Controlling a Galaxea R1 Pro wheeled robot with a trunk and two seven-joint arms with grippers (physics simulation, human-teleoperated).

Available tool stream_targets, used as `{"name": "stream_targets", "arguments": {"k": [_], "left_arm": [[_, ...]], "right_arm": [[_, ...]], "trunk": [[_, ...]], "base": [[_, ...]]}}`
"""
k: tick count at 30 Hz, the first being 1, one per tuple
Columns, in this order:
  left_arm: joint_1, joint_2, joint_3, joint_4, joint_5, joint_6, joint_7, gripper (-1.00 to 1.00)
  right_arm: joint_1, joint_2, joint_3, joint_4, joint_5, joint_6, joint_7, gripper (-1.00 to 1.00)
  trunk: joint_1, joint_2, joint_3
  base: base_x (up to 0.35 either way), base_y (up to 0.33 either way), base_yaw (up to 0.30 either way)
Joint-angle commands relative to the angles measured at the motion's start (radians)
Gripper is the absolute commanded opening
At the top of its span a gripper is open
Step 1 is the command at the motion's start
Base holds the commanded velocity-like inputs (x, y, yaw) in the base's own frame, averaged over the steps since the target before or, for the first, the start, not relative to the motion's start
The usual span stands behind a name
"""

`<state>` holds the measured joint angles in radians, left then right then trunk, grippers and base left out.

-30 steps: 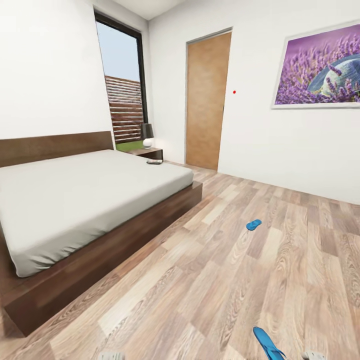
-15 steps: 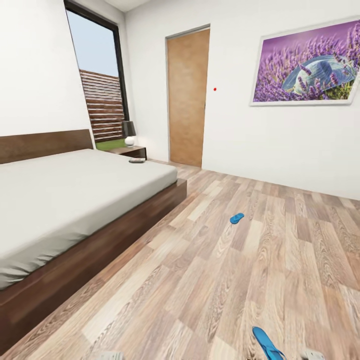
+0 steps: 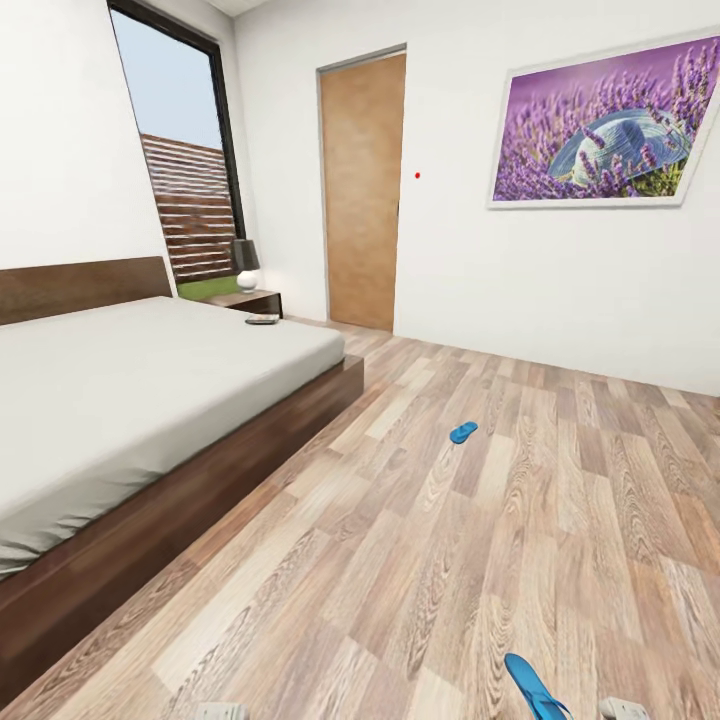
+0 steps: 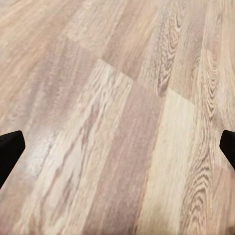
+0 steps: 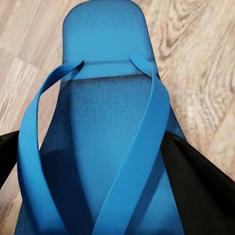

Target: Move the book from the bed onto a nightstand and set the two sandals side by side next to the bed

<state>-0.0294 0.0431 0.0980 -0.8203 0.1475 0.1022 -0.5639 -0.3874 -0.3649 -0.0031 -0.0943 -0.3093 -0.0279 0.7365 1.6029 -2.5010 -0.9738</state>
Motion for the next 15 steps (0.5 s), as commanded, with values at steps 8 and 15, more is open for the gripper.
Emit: {"name": "stream_targets", "arguments": {"k": [8, 15], "left_arm": [[0.0, -0.007, 0.002, 0.0, 0.01, 0.011, -0.005, 1.0], [-0.001, -0.018, 0.002, 0.0, 0.01, 0.01, -0.005, 1.0]], "right_arm": [[-0.001, 0.0, 0.0, 0.002, -0.002, -0.003, 0.003, -1.0], [-0.001, 0.0, 0.0, 0.001, -0.001, -0.003, 0.003, -1.0]], "trunk": [[0.0, 0.0, -0.006], [0.0, 0.0, -0.017]], "base": [[0.0, 0.0, 0.0], [0.0, 0.0, 0.0]]}}
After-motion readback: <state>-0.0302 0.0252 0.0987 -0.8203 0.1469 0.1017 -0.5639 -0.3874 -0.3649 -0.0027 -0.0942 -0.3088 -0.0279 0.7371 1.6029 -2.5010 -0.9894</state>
